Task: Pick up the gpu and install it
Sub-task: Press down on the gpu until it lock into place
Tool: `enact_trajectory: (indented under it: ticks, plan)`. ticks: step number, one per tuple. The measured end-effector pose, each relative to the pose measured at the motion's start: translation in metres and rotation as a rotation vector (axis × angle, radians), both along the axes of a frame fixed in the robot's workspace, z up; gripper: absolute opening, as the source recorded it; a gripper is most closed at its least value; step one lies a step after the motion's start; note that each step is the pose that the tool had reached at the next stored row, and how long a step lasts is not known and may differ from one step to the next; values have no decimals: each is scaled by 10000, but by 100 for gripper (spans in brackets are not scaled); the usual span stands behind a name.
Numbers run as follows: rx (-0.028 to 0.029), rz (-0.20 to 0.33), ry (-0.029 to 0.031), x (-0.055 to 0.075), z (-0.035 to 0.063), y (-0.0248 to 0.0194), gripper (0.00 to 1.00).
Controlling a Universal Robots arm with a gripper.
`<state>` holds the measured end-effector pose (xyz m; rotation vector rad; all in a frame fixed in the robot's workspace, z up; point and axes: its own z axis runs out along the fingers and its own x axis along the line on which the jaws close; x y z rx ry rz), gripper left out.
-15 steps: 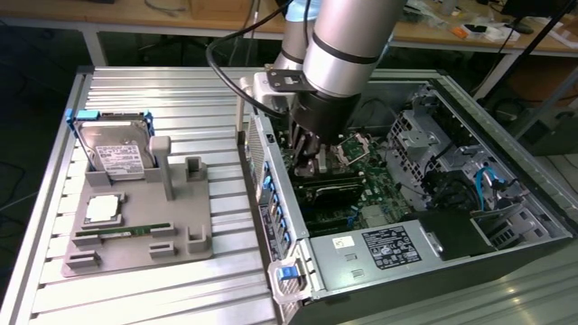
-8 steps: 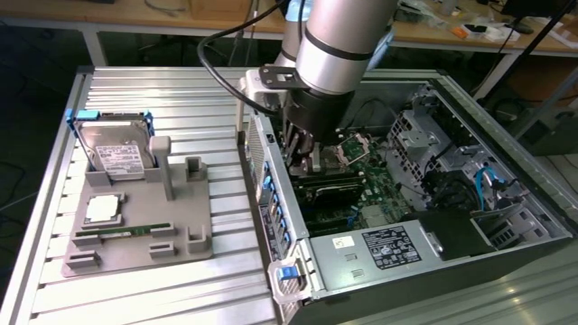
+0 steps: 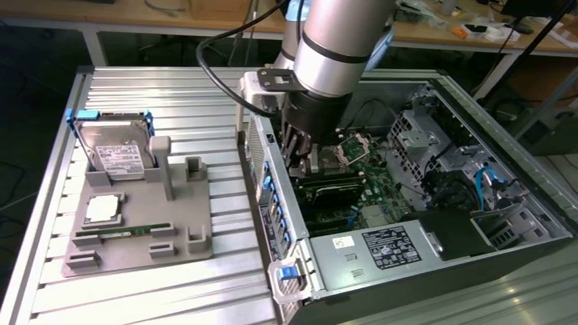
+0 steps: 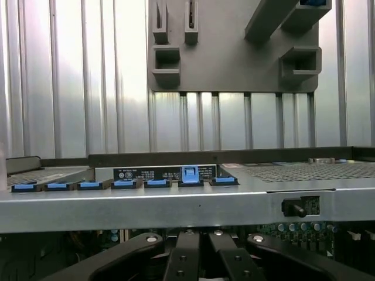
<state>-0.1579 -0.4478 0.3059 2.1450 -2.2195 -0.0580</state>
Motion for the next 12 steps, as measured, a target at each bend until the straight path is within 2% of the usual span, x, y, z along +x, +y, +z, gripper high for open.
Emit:
enact_trajectory:
  ticks: [4,6,7,8,12]
  plan:
    - [15,1,6,0,105,-1,11]
    - [26,1,-2,10,117,-1,11]
    - [29,1,-51,41,118,-2,11]
    - [32,1,-230,82,117,-1,11]
    - [32,1,-237,83,117,-1,11]
